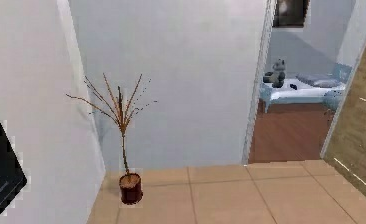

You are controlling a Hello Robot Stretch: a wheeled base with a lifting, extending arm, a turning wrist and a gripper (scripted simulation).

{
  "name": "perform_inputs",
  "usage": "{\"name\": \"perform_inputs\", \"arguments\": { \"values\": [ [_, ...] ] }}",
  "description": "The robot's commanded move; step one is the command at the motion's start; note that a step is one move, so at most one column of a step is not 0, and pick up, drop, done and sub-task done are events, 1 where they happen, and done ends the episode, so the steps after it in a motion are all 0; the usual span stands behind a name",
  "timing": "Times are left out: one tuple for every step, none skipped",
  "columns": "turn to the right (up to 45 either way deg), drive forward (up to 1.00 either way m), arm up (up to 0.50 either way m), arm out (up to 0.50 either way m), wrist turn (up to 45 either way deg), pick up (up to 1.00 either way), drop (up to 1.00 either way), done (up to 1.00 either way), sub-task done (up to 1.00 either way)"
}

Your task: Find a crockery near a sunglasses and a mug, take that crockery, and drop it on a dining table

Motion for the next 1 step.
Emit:
{"name": "perform_inputs", "arguments": {
  "values": [
    [36.0,0.00,0.00,0.00,0.0,0.00,0.00,0.00,0.00]
  ]
}}
